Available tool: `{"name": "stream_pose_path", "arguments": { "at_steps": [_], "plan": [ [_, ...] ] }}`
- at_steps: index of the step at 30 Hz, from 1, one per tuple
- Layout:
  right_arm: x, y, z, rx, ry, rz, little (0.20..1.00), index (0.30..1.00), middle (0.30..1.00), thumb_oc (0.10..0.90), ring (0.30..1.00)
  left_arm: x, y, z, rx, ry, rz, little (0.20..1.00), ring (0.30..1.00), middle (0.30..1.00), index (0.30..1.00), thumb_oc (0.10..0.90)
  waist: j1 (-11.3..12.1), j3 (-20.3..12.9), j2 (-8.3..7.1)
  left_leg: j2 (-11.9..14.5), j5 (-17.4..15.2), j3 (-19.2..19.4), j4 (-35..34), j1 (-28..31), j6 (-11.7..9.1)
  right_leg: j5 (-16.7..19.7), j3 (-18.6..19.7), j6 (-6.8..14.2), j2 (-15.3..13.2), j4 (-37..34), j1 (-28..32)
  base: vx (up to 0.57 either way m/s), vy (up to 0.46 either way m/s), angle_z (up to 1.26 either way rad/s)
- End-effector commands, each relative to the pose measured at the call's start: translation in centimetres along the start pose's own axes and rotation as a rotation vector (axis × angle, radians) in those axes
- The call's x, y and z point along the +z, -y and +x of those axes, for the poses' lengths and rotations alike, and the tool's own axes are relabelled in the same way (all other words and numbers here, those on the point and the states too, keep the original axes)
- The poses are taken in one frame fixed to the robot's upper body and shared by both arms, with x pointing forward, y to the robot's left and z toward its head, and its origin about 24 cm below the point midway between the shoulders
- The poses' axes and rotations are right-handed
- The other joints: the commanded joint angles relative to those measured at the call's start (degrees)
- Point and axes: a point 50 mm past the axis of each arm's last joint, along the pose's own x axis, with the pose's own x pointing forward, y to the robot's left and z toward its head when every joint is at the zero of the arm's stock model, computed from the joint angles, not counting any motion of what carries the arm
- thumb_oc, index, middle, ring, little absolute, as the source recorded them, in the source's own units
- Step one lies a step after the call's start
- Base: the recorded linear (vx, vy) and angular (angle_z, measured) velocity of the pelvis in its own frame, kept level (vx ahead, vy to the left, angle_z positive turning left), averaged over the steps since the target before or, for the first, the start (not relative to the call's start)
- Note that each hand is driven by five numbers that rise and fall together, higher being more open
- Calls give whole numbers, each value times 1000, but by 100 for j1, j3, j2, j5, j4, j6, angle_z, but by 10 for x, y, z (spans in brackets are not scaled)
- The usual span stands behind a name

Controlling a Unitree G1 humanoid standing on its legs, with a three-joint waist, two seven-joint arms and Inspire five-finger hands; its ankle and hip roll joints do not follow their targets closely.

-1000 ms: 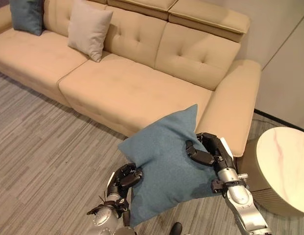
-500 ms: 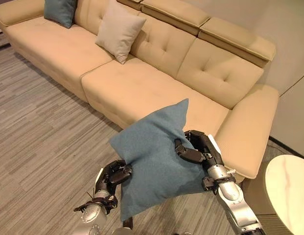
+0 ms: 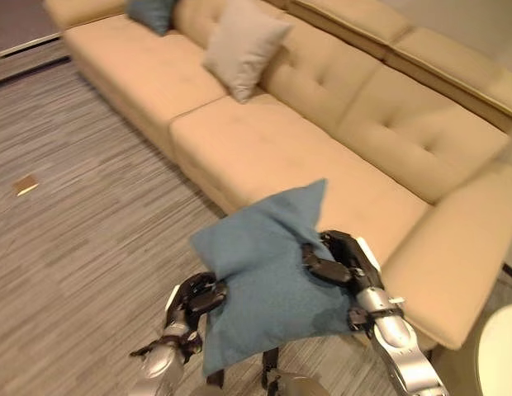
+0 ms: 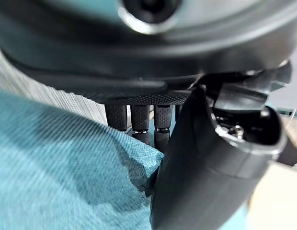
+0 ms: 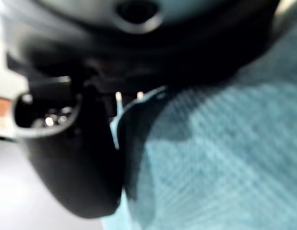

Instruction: Pick up all the scattered cushions and arrange them neatly on the sofa.

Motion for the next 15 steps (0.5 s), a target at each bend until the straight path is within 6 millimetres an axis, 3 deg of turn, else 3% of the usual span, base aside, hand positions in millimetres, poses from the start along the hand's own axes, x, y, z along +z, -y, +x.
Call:
{"name": "stream_pose_path", "arguments": {
  "at_steps": [1,3,5,8,12,15],
  "plan": [
    [75,5,16,-38,420,89,300,300,300,400,300,52,21,2,-163,267,-23,300,300,300,300,400,-79,-668,-196,379,-975,714,199,60,238,-579,-122,683,-185,34,410,194,14,-3],
    [73,7,15,-45,412,89,300,300,300,400,300,48,19,1,-163,249,-12,300,300,300,300,400,-69,-694,-206,465,-784,798,-54,-54,243,-638,-157,695,-163,-11,529,188,58,9],
    [71,7,15,-71,400,112,300,300,300,400,300,51,16,0,-142,254,-12,300,300,300,300,400,56,-658,-259,669,-194,773,-620,-548,113,-850,-109,687,-84,-30,734,254,125,26],
    [71,8,14,-72,404,100,300,300,300,400,300,48,16,-1,-154,243,-7,300,300,300,300,400,43,-756,-182,627,-23,717,-1111,-277,114,-895,-135,737,-17,-27,804,217,149,-8],
    [72,0,17,-49,405,110,300,300,300,400,300,47,15,-3,-164,231,39,300,300,300,300,400,60,-824,-192,425,-112,746,-1288,75,268,-966,29,855,-192,547,789,225,208,-34],
    [73,-7,20,-29,408,127,300,300,300,400,300,52,13,-1,-152,245,65,300,300,300,300,400,28,-783,-167,319,-210,830,-1452,391,441,-675,133,1058,-361,1471,441,153,194,-23]
  ]
}}
